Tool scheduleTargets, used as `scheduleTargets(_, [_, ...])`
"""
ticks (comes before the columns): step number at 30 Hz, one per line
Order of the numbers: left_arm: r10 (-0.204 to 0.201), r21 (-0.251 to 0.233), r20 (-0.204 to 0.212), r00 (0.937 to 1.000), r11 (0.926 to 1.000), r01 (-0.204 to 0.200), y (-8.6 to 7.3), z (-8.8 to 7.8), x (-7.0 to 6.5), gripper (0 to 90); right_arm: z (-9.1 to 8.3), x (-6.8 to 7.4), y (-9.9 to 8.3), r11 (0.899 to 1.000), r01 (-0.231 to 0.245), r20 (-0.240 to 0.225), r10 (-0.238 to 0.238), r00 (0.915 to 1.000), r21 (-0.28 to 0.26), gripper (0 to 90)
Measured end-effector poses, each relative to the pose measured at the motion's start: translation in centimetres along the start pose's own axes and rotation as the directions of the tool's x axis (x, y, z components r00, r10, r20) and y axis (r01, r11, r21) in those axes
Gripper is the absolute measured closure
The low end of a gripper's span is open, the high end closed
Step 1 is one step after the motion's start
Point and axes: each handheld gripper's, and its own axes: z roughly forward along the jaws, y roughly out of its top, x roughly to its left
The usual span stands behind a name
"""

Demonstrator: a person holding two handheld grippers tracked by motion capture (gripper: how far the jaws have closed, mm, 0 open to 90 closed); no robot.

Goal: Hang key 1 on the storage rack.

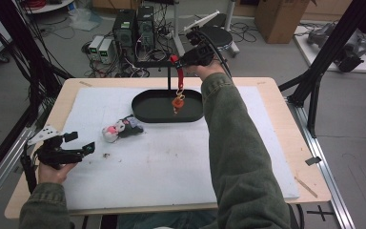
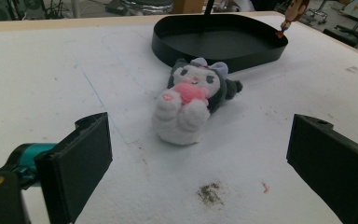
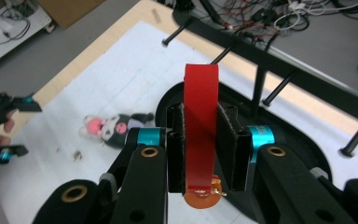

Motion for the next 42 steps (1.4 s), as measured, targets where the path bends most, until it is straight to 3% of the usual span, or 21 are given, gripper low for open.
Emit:
scheduleTargets(6, [-0.002, -0.006, 0.002, 1.0000, 1.0000, 0.002, 0.0, 0.0, 0.1, 6.9, -0.2, -0.7, 1.3, 1.000, -0.013, 0.041, 0.014, 0.9991, -0.010, 75.2])
scheduleTargets(11, [-0.004, -0.008, 0.006, 1.0000, 1.0000, 0.004, 0.0, 0.0, 0.1, 6.9, 0.0, -1.7, 2.2, 0.998, -0.043, 0.044, 0.045, 0.9980, -0.041, 75.2])
scheduleTargets(18, [0.001, -0.011, 0.008, 1.0000, 0.9999, -0.001, 0.1, 0.3, 0.1, 6.9, 1.2, -3.0, 3.0, 0.997, -0.063, 0.051, 0.065, 0.9966, -0.042, 75.2])
scheduleTargets(24, [-0.001, -0.003, 0.013, 0.9999, 1.0000, 0.001, 0.2, 0.6, 0.4, 6.9, 2.6, -3.3, 3.8, 0.999, -0.039, 0.065, 0.040, 0.9971, -0.019, 75.2])
scheduleTargets(28, [0.003, -0.005, 0.003, 1.0000, 1.0000, -0.003, 0.2, 0.5, 0.4, 6.9, 3.2, -3.7, 4.1, 0.998, -0.044, 0.080, 0.047, 0.9957, -0.036, 75.2])
scheduleTargets(31, [-0.002, -0.005, 0.006, 1.0000, 1.0000, 0.002, 0.2, 0.6, 0.4, 6.9, 3.4, -4.1, 4.4, 0.996, -0.072, 0.097, 0.077, 0.9923, -0.050, 75.2])
scheduleTargets(35, [0.013, 0.020, 0.021, 0.9997, 0.9997, -0.013, 0.1, 1.0, 0.1, 6.9, 3.7, -4.3, 4.7, 0.994, -0.090, 0.104, 0.096, 0.9899, -0.063, 75.2])
scheduleTargets(37, [0.017, 0.023, 0.020, 0.9997, 0.9996, -0.018, 0.1, 1.1, 0.1, 6.9, 3.8, -4.4, 4.9, 0.994, -0.082, 0.130, 0.091, 0.9873, -0.073, 75.2])
scheduleTargets(42, [0.005, 0.010, 0.017, 0.9998, 0.9999, -0.005, 0.2, 1.0, 0.3, 6.9, 3.9, -5.1, 5.2, 0.987, -0.110, 0.110, 0.122, 0.9864, -0.113, 75.2])
